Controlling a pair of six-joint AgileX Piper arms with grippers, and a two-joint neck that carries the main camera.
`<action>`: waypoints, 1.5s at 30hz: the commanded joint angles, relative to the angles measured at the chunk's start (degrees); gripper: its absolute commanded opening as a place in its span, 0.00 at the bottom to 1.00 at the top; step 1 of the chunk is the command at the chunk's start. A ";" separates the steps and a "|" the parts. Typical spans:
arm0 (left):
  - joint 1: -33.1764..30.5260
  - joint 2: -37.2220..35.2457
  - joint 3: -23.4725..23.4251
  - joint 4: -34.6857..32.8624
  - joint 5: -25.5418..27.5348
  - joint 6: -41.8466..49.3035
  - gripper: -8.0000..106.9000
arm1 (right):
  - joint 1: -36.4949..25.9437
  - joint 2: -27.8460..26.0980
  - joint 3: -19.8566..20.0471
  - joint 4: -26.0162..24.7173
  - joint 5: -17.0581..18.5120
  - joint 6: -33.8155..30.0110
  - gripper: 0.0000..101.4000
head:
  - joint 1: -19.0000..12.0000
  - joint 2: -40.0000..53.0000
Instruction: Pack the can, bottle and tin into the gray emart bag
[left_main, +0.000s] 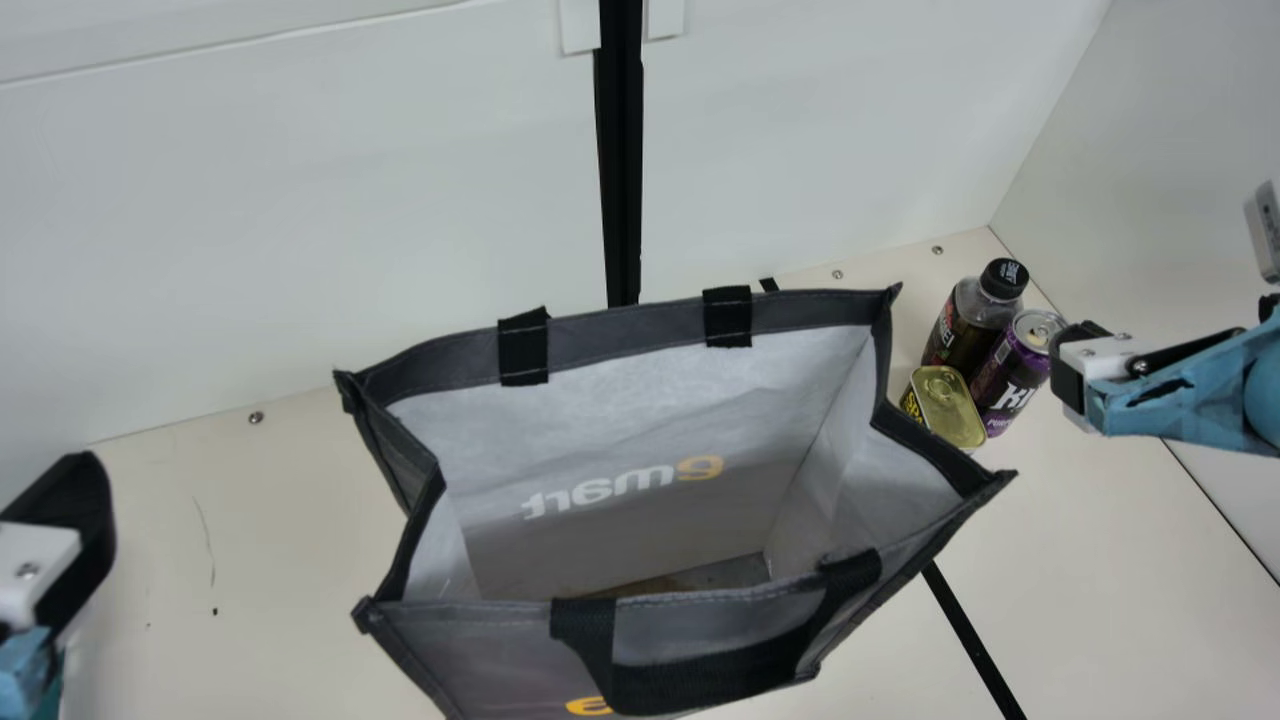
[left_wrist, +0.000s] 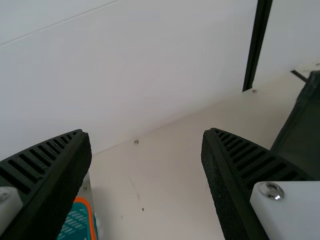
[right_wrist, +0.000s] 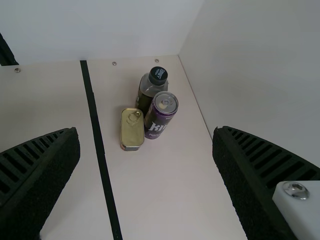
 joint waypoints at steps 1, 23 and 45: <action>-1.04 0.71 -1.43 0.05 0.07 0.33 0.85 | 0.00 0.00 0.00 0.00 0.00 0.00 0.90 | -1.30 -0.05; -6.00 9.69 -15.90 -10.79 1.12 13.83 0.85 | 0.00 0.00 0.00 0.00 0.00 0.00 0.90 | -1.30 -0.05; -4.47 21.73 -31.91 -26.89 7.41 31.11 0.85 | 0.00 0.00 0.00 0.00 0.00 0.00 0.90 | -1.30 -0.05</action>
